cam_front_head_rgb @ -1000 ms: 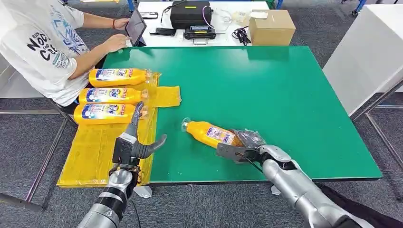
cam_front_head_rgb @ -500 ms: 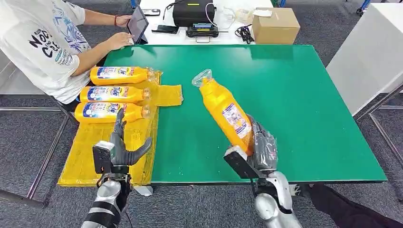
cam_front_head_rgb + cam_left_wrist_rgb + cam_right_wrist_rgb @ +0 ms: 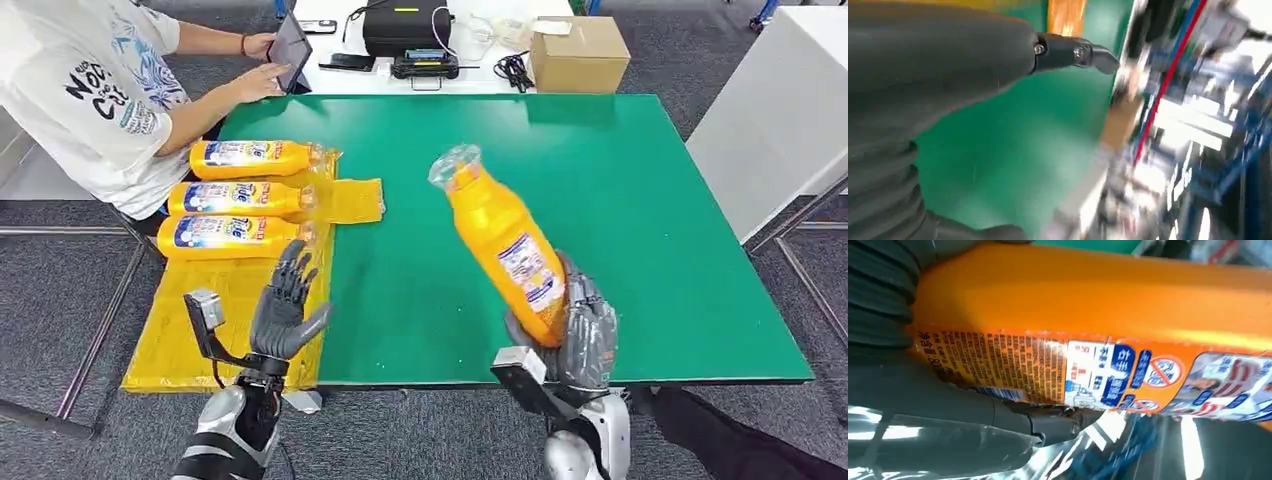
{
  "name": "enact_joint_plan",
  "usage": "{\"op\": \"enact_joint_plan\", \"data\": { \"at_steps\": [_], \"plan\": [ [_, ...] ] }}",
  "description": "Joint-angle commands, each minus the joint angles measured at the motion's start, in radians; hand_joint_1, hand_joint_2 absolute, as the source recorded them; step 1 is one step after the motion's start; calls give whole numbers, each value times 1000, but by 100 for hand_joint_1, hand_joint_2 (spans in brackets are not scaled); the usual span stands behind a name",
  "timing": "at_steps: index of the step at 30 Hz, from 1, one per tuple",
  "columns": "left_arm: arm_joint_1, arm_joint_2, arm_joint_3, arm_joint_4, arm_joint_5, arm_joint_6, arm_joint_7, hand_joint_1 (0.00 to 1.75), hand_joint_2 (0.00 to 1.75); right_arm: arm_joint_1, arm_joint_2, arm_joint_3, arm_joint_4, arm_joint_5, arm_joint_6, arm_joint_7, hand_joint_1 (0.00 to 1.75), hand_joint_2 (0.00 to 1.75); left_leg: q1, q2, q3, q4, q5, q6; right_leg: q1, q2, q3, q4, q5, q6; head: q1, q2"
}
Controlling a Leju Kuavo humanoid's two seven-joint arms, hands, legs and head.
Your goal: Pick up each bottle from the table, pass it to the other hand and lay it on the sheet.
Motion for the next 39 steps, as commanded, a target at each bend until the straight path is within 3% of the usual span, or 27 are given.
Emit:
{"op": "enact_joint_plan", "data": {
  "at_steps": [1, 7, 13, 17, 24, 31, 32, 33, 34, 39],
  "plan": [
    [-19, 57, -156, 37, 49, -85, 22, 0, 175, -76, 43, 185, 306, 10, 19, -42, 169, 175, 2, 5, 5, -1, -2, -2, 2, 4, 4, -2, 0, -3, 0, 0],
    [-23, 66, -168, 36, 50, -96, 15, 0, 175, -80, 28, 192, 294, -4, 39, -40, 168, 175, 2, 3, 5, 0, -3, -2, 2, 3, 5, -1, -1, -3, 0, 0],
    [-33, 61, -214, 47, 94, -162, 35, 0, 175, -137, 84, 299, 480, -37, 76, -67, 171, 175, 3, 3, 5, 0, -2, -3, 3, 3, 5, -1, -1, -3, 0, 0],
    [-41, 73, -224, 73, 103, -165, 40, 0, 175, -176, 97, 341, 556, -31, 109, -53, 161, 175, 2, 2, 5, -1, -2, -2, 2, 2, 4, -1, -1, -3, 0, 0],
    [-73, 72, -219, 132, 123, -191, 50, 0, 175, -230, 119, 407, 657, -43, 171, -48, 171, 175, 2, 2, 5, -1, -1, -2, 2, 1, 4, -1, -1, -2, 0, 0],
    [-78, 84, -226, 154, 113, -211, 38, 0, 175, -236, 144, 446, 721, -65, 179, -65, 162, 175, 3, 1, 6, -1, -2, -3, 3, 0, 6, -1, -2, -3, 0, 0],
    [-72, 83, -228, 143, 107, -214, 29, 9, 175, -241, 144, 449, 733, -71, 180, -66, 164, 175, 2, 0, 3, -1, -1, -2, 2, -1, 3, -1, -1, -2, 0, 0],
    [-68, 81, -225, 136, 105, -211, 23, 124, 175, -242, 142, 451, 734, -75, 179, -65, 159, 175, 1, 0, 2, -1, 0, -1, 1, -1, 1, -1, -1, -1, 0, 0],
    [-66, 80, -227, 127, 102, -214, 19, 175, 175, -243, 141, 453, 734, -77, 179, -65, 161, 175, 2, 0, 4, 0, -1, -2, 2, -1, 3, -1, -2, -2, 0, 0],
    [-55, 70, -207, 94, 106, -194, 11, 175, 175, -240, 133, 455, 726, -77, 179, -56, 157, 175, 2, 0, 3, 0, -1, -2, 2, -1, 2, -1, -1, -2, 0, 0]
  ]
}}
